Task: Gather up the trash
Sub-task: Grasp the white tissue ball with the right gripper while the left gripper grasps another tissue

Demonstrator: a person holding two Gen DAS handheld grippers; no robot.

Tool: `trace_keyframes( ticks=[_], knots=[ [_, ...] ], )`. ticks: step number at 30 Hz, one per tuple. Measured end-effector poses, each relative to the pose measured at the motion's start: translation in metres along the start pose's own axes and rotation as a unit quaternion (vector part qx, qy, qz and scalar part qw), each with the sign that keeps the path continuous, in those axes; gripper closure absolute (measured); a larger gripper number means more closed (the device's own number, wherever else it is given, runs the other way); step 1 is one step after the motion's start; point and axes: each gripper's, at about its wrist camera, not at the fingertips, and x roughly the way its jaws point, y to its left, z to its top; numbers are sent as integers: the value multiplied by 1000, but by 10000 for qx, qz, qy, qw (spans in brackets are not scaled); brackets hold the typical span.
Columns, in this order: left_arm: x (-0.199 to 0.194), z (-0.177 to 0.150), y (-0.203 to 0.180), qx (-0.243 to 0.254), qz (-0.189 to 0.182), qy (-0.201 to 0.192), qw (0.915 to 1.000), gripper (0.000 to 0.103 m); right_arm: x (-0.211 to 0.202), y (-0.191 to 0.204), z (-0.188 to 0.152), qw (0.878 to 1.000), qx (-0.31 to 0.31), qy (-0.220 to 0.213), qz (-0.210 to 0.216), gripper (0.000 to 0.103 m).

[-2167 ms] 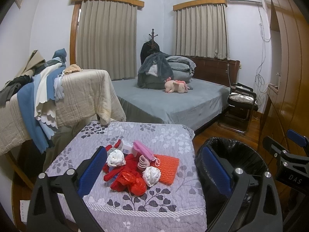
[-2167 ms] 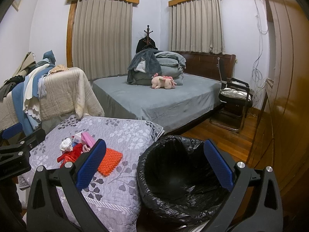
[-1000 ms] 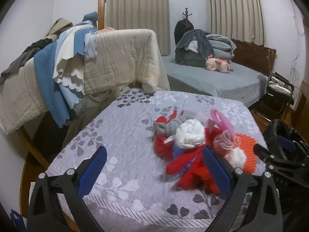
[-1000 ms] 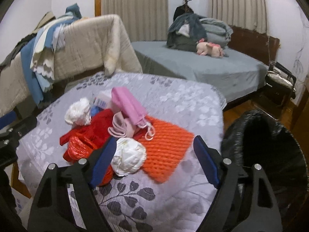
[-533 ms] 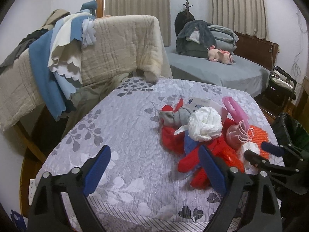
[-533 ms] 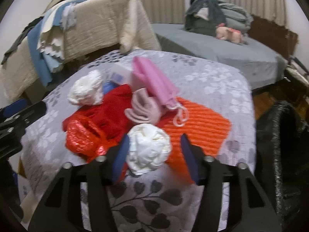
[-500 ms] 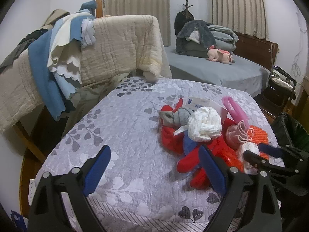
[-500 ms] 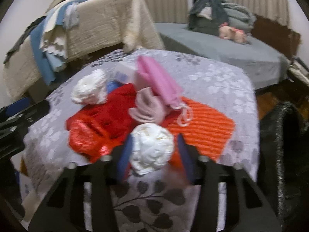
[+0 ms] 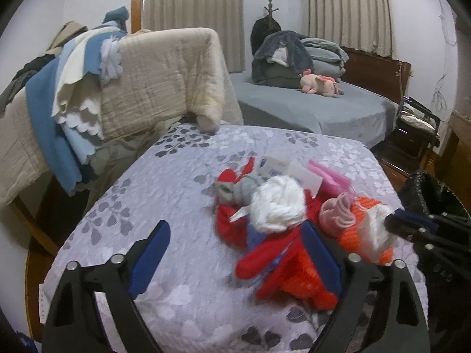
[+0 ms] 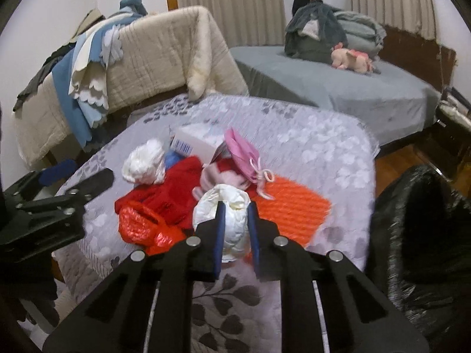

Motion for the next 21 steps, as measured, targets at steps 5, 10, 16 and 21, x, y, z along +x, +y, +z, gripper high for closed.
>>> trace_keyframes(
  ticks=[5,10,16,21],
  knots=[
    [17,8,-14,27,-59,60,10000,24,-7,-14,7,9999,4,-118,-119,88],
    [38,12,-25,96,-140,190,9997,38,-5,-21,6,9999,51,-88,-135,88],
    [47,13,-27,108,-331,264,9990,65,-6,-24,7,9998,104,-107,-118,88],
    [27,17,-27,134,-348,50,9993,67,-15,-24,12,9996,129,-231,-84,88]
  ],
)
